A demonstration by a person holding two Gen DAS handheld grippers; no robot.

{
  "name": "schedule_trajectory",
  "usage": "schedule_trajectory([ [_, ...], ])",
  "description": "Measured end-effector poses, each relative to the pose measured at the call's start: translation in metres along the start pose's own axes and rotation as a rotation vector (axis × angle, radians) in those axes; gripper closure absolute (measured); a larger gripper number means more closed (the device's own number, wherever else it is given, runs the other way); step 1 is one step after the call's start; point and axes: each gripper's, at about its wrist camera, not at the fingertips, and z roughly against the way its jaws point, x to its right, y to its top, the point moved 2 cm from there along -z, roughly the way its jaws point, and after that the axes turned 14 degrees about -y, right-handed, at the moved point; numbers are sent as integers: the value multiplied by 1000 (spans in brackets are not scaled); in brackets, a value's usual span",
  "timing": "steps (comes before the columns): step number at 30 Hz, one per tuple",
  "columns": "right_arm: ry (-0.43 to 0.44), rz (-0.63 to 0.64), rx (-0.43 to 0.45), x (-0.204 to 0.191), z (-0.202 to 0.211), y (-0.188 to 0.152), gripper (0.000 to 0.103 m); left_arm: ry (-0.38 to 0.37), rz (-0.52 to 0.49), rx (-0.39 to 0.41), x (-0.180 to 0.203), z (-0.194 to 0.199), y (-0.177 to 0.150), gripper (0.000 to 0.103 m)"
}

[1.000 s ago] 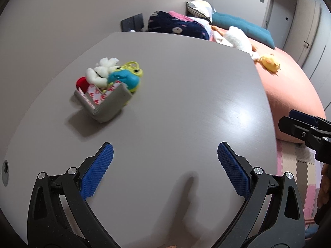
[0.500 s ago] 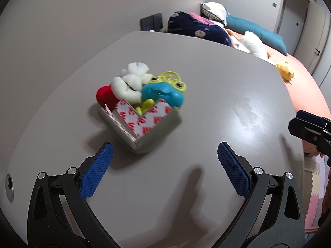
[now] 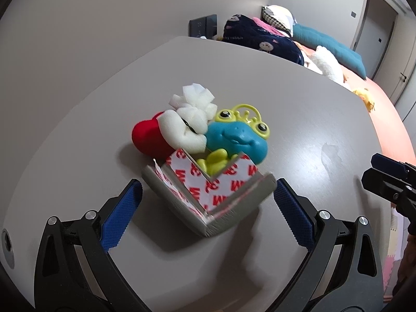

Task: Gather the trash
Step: 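Grasp the red-white printed box with the left tool while the right tool grasps the frog rattle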

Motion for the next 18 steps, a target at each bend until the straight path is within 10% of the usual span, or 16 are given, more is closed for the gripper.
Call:
schedule_trajectory([
  [3,1,0,-2,-2,-2,1,29,-13,-3,12,-1,3,0,19],
  [18,36,45,-2,-34,-4,6,29,70,3,58,-24,41,-15,22],
])
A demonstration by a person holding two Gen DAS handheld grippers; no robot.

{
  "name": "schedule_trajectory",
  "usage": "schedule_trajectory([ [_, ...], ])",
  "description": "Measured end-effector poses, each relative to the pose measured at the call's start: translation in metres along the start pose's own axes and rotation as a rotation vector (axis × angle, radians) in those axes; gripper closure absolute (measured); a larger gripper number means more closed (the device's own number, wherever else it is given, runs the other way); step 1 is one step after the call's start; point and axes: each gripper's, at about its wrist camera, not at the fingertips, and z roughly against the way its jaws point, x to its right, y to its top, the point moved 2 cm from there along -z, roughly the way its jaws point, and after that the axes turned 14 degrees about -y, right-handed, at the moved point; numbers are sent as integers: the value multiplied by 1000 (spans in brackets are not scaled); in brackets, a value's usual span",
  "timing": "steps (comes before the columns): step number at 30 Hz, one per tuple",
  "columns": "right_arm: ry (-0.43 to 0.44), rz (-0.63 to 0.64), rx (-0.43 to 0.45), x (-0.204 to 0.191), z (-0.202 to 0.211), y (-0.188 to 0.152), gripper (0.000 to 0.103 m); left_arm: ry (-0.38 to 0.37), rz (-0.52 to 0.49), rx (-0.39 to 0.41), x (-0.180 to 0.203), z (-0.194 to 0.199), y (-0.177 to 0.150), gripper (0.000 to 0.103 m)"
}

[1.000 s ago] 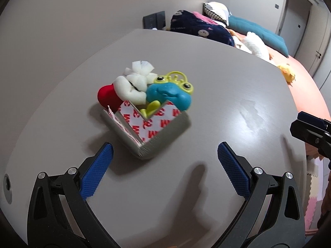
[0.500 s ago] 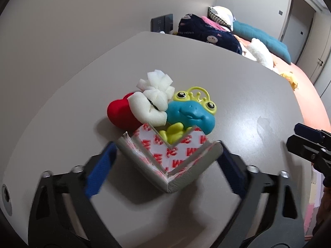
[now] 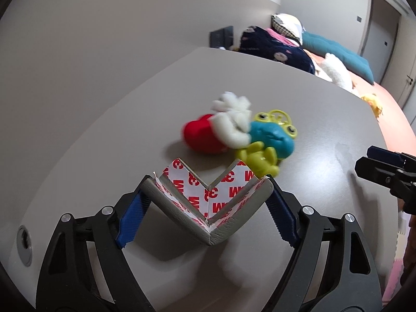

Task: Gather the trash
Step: 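Grasp the red-white printed box with the left tool while the right tool grasps the frog rattle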

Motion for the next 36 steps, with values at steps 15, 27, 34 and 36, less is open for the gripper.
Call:
schedule_trajectory([
  [15,57,95,-45,-63,-36,12,29,38,111,35,-50,25,-2,22],
  [27,17,167,-23,-99,-66,35,27,29,145,31,-58,23,-3,22],
  [34,5,209,-4,-110,-69,35,41,24,142,28,-58,22,-2,22],
  [36,15,195,-6,-109,-67,35,41,23,141,30,-57,22,-2,22],
])
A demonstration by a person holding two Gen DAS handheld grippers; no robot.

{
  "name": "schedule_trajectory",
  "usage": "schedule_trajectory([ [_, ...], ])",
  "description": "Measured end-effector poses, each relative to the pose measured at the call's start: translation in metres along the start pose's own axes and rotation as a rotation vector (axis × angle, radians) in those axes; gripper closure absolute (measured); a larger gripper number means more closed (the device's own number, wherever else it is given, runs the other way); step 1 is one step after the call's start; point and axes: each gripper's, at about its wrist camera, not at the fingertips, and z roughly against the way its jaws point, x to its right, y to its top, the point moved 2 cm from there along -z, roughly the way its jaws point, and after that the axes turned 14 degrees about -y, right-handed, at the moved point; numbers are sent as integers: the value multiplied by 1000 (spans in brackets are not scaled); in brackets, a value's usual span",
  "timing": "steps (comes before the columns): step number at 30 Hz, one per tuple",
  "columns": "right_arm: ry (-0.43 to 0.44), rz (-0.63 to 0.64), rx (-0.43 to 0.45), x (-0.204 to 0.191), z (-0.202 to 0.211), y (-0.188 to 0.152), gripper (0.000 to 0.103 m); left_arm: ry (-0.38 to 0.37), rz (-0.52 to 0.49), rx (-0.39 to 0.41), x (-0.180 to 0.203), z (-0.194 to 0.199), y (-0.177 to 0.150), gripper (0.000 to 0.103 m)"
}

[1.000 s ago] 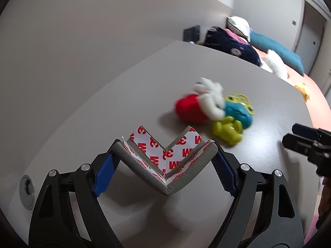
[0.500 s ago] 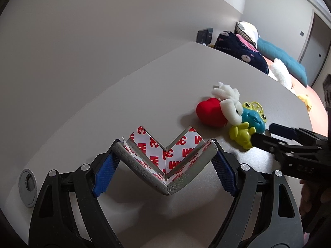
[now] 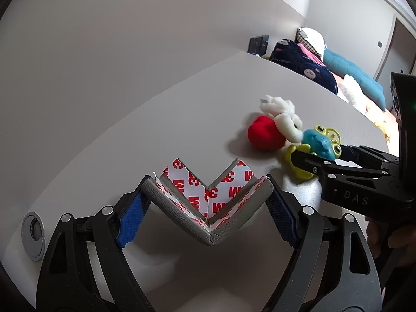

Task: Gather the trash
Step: 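Grasp the red-white printed box with the left tool while the right tool grasps the frog rattle, then carry the printed box and frog rattle over the black bin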

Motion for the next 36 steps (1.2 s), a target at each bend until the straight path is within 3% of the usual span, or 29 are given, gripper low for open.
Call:
schedule_trajectory([
  [5,20,-20,-4,8,6,-6,46,-6,-6,4,3,2,0,22],
  [7,53,-42,10,16,15,-7,58,-10,-13,5,5,2,0,22],
  [11,23,-30,7,25,27,-12,58,-9,-31,3,12,2,-1,22],
  [18,46,-75,5,44,42,-33,58,-32,-65,9,35,6,-4,22],
  [36,2,-190,44,110,110,-81,58,-98,-161,5,124,24,-30,22],
])
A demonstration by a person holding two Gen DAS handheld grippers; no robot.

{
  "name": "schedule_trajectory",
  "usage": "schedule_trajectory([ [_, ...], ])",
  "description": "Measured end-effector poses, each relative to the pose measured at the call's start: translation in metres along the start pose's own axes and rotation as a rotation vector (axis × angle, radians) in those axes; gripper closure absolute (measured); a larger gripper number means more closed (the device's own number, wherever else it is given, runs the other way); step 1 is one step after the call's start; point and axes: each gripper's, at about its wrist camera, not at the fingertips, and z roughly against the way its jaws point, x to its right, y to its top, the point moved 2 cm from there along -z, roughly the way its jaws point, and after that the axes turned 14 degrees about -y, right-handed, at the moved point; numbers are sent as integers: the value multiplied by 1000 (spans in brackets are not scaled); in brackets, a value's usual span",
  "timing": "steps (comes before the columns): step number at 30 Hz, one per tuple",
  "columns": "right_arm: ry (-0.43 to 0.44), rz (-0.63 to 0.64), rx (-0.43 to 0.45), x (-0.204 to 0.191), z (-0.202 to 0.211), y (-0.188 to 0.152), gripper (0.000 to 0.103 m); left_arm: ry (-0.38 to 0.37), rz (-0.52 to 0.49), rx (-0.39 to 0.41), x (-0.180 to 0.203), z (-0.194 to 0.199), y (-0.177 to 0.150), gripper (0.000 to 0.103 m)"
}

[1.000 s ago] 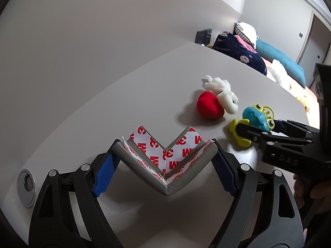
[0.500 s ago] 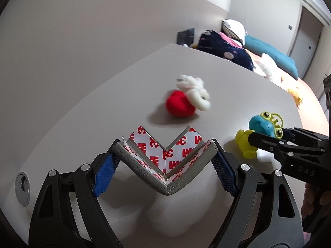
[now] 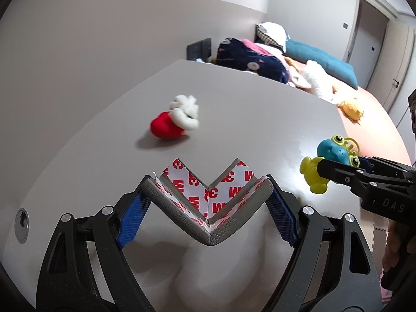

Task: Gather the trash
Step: 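Carry the printed box and frog rattle over the black bin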

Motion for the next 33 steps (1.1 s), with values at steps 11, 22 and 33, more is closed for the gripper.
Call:
schedule_trajectory([
  [11,-22,-49,34,35,41,-26,58,-52,-42,-2,48,4,-12,22],
  [22,-65,-91,63,70,73,-52,58,-96,-104,-18,92,3,-21,22],
  [33,-95,-146,86,106,101,-79,58,-144,-176,-33,138,0,-29,22],
])
